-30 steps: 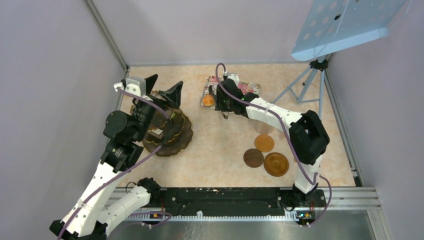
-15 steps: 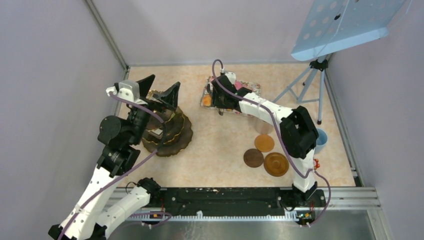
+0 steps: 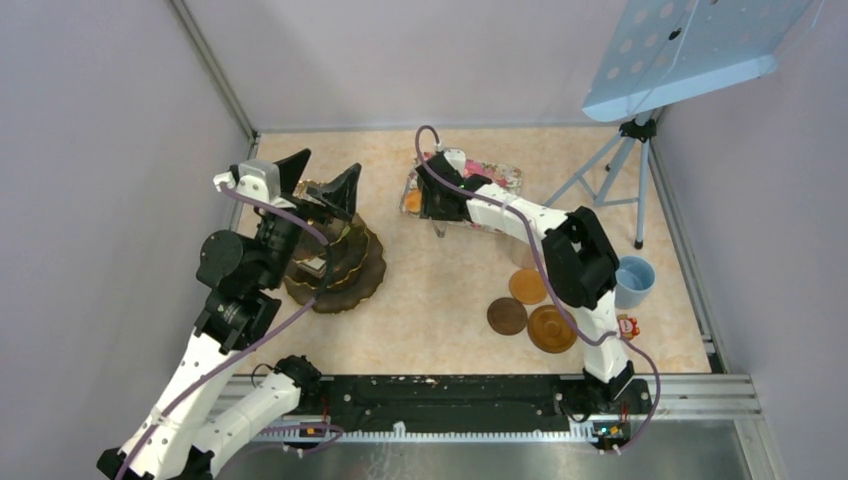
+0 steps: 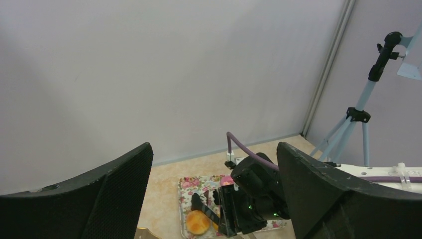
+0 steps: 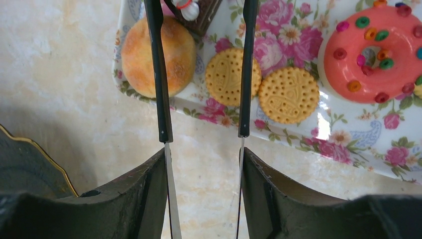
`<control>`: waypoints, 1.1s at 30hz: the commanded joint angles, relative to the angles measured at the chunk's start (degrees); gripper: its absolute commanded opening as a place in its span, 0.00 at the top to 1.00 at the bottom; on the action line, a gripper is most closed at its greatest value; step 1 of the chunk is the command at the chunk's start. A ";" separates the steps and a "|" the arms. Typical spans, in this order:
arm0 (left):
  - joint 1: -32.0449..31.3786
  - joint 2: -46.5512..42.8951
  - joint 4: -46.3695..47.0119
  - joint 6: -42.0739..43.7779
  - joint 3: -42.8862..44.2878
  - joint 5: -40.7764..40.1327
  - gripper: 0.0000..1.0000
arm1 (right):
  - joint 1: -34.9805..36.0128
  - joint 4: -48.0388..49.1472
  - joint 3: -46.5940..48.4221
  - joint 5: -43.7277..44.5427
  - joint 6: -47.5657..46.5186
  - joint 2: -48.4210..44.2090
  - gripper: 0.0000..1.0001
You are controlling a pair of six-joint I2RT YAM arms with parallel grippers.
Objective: Serve the afternoon tea
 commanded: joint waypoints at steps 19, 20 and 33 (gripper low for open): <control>0.18 0.46 2.11 -0.10 0.05 0.04 0.01 | -0.06 -9.49 18.46 3.81 -4.86 8.94 0.55; 0.11 0.39 2.10 -0.12 0.09 0.46 0.01 | -0.06 -9.86 18.66 4.46 -5.32 8.71 0.56; 0.19 1.40 2.10 0.02 0.09 0.77 0.01 | -3.85 2.97 3.26 0.64 -14.31 -8.29 0.83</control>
